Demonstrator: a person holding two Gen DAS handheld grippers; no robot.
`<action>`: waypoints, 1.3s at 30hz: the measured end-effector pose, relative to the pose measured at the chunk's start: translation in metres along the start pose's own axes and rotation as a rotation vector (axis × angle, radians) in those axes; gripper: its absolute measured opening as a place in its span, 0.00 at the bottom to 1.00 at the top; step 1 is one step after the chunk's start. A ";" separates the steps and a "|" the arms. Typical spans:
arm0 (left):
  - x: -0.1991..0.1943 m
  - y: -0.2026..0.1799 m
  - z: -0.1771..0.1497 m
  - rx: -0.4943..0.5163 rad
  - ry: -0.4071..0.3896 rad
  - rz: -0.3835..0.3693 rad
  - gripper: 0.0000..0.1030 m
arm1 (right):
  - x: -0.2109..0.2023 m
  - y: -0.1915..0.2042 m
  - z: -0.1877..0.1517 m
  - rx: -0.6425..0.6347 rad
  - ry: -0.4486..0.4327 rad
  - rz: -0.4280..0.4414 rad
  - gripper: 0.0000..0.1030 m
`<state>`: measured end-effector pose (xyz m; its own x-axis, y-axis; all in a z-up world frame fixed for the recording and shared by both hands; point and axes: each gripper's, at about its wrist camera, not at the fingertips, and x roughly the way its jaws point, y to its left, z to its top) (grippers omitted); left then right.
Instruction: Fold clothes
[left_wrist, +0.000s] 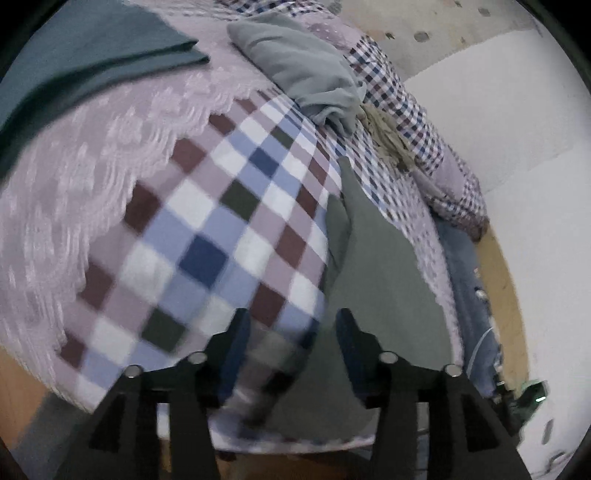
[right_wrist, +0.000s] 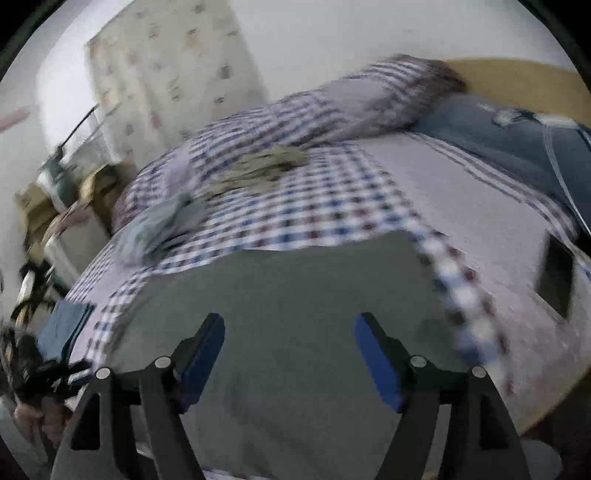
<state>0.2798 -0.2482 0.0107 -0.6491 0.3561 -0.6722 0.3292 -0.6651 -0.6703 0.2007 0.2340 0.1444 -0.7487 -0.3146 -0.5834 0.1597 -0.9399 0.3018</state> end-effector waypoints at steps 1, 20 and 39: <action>-0.001 -0.001 -0.004 -0.009 -0.001 -0.004 0.58 | -0.003 -0.016 0.000 0.036 -0.009 -0.018 0.75; 0.008 -0.043 -0.054 -0.018 -0.006 0.049 0.68 | -0.016 -0.139 -0.034 0.189 0.274 0.006 0.75; 0.032 -0.058 -0.063 0.082 0.038 0.319 0.28 | -0.002 -0.124 -0.077 -0.012 0.481 0.007 0.10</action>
